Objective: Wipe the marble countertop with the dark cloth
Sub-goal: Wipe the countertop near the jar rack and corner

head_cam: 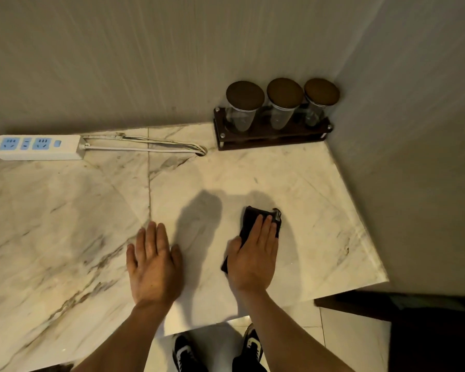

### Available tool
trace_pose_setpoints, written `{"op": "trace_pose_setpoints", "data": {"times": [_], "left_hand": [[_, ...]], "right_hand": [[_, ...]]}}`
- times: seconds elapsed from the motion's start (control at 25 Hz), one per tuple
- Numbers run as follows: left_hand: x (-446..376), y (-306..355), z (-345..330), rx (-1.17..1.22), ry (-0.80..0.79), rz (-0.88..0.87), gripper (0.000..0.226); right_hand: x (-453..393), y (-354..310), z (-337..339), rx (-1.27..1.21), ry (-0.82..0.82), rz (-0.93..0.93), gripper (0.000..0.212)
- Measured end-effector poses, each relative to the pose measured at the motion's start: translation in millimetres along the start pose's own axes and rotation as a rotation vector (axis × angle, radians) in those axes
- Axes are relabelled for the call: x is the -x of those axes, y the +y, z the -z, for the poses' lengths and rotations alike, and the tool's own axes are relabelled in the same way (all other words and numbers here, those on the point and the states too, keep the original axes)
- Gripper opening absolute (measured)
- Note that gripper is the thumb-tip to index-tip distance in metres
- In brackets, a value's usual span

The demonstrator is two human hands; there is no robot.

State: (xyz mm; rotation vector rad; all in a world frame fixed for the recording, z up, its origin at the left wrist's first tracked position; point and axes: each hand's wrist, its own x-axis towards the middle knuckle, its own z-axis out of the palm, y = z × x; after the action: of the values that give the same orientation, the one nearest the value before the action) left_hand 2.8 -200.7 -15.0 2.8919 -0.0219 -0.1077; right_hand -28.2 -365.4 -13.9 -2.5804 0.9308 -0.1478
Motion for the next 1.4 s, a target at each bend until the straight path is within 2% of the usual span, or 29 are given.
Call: {"op": "trace_pose_setpoints", "data": {"times": [0.24, 0.44, 0.52, 0.64, 0.84, 1.08, 1.4], "left_hand": [[3, 0, -1, 0.015, 0.023, -0.024, 0.064], [-4, 16, 13, 0.095, 0.071, 0.041, 0.054], [-4, 29, 15, 0.066, 0.082, -0.005, 0.050], [3, 50, 4, 0.034, 0.018, -0.105, 0.056], [6, 83, -15, 0.097, -0.012, -0.163, 0.061], [5, 101, -25, 0.120, -0.028, -0.121, 0.062], [4, 105, -27, 0.057, -0.029, -0.095, 0.058]], "right_hand": [[28, 38, 13, 0.088, -0.083, 0.240, 0.065], [30, 75, 29, 0.114, -0.188, 0.488, 0.068], [25, 91, 39, 0.112, -0.234, 0.619, 0.068], [12, 110, 52, 0.134, -0.308, 0.797, 0.068], [-18, 125, 65, 0.197, -0.452, 0.992, 0.069], [-47, 127, 70, 0.252, -0.514, 1.135, 0.067], [-103, 107, 61, 0.270, -0.497, 1.155, 0.063]]}}
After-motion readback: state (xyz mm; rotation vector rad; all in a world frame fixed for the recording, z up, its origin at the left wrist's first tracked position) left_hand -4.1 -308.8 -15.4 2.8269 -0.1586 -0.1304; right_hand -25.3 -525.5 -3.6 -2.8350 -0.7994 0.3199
